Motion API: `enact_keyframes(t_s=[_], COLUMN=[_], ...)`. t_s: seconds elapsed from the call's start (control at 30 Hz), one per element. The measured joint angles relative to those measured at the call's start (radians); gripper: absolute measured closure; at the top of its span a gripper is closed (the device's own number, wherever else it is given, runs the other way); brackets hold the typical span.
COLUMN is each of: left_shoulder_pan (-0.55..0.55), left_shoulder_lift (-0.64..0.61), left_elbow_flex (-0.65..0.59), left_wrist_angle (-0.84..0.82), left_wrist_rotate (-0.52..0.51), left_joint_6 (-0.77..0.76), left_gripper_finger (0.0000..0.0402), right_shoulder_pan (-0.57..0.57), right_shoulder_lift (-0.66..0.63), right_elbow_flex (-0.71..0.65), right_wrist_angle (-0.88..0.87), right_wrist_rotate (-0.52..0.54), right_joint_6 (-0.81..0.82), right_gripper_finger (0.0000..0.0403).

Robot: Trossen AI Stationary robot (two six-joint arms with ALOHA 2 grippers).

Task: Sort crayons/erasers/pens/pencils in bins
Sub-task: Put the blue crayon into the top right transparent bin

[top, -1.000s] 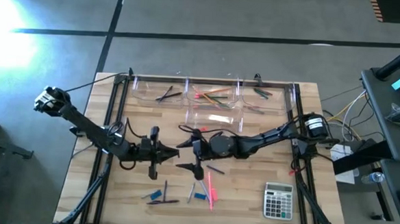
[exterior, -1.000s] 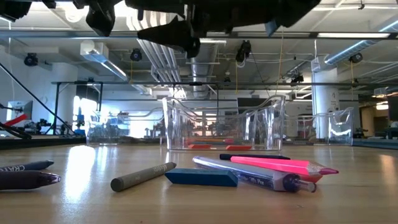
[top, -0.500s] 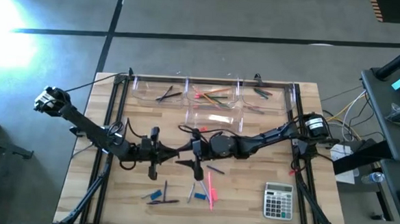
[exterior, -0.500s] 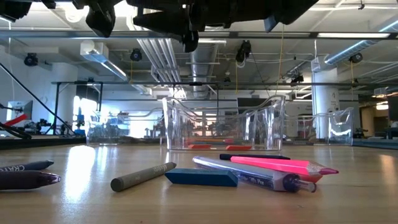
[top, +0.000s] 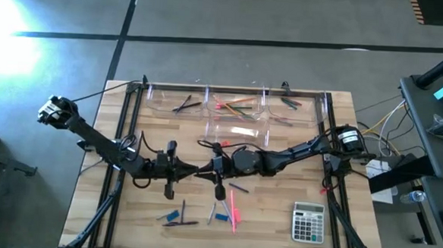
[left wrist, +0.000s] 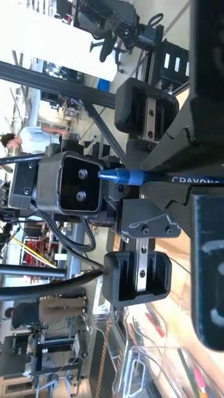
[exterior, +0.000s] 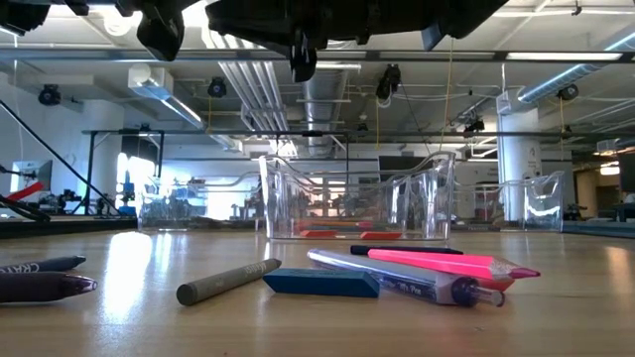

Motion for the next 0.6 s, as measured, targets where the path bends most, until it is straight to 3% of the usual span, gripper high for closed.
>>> enact_keyframes(t_s=[0.13,0.43,0.6], left_shoulder_pan=[-0.002,-0.006,-0.006], left_shoulder_lift=[0.000,-0.010,-0.059], left_elbow_flex=[0.000,-0.001,-0.001], left_wrist_angle=[-0.007,-0.037,-0.085], left_wrist_rotate=[0.000,-0.054,-0.061], left_joint_6=[0.024,0.035,0.028], left_gripper_finger=[0.0378,0.0216,0.0166], right_shoulder_pan=[0.000,0.000,-0.004], right_shoulder_lift=[0.000,-0.002,-0.039], right_elbow_flex=[0.000,0.000,0.000], right_wrist_angle=[-0.011,-0.074,-0.210], right_wrist_rotate=[0.001,0.003,0.053], right_joint_6=[-0.006,-0.005,-0.016], right_gripper_finger=[0.0381,0.0383,0.0383])
